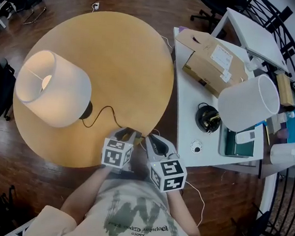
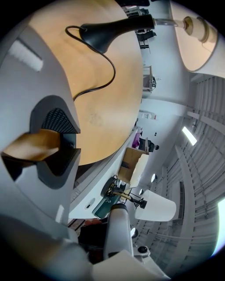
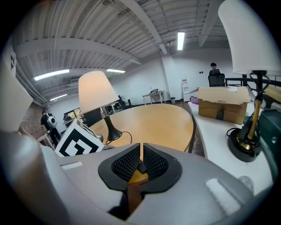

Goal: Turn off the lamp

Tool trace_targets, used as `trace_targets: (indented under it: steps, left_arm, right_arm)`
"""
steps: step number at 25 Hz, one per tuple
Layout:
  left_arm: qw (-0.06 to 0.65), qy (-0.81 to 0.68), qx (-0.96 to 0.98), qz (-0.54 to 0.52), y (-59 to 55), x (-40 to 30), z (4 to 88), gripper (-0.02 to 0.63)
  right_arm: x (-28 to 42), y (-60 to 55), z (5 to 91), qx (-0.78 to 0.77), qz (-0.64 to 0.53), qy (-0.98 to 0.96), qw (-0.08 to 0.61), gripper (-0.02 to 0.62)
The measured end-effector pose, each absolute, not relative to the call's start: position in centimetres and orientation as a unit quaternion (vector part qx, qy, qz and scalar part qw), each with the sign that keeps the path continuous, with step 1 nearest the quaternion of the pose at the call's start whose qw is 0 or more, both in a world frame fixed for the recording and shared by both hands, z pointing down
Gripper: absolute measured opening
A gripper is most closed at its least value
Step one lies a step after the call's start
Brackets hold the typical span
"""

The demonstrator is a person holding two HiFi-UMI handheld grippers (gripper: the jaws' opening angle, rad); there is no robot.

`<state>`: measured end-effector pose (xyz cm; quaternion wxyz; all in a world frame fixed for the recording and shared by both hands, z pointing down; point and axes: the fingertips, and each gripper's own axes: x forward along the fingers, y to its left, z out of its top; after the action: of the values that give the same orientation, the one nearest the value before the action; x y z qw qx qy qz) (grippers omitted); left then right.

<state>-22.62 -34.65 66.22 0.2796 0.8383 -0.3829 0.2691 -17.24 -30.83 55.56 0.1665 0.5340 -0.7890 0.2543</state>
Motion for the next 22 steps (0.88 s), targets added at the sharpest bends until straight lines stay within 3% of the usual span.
trace_targets:
  steps: [12, 13, 22]
  left_arm:
    - [0.315, -0.373, 0.834, 0.257, -35.57, -22.76, 66.42, 0.088]
    - [0.313, -0.377, 0.832, 0.261, -35.64, -22.93, 66.51, 0.005]
    - [0.296, -0.387, 0.831, 0.269, -35.66, -22.88, 66.68, 0.005]
  right_arm:
    - [-17.73, -30.67, 56.05, 0.53, 0.256, -0.789, 0.176, 0.02]
    - [-17.84, -30.68, 56.02, 0.528, 0.256, -0.79, 0.176, 0.02]
    - [-17.86, -30.94, 56.11, 0.519, 0.255, -0.796, 0.178, 0.02]
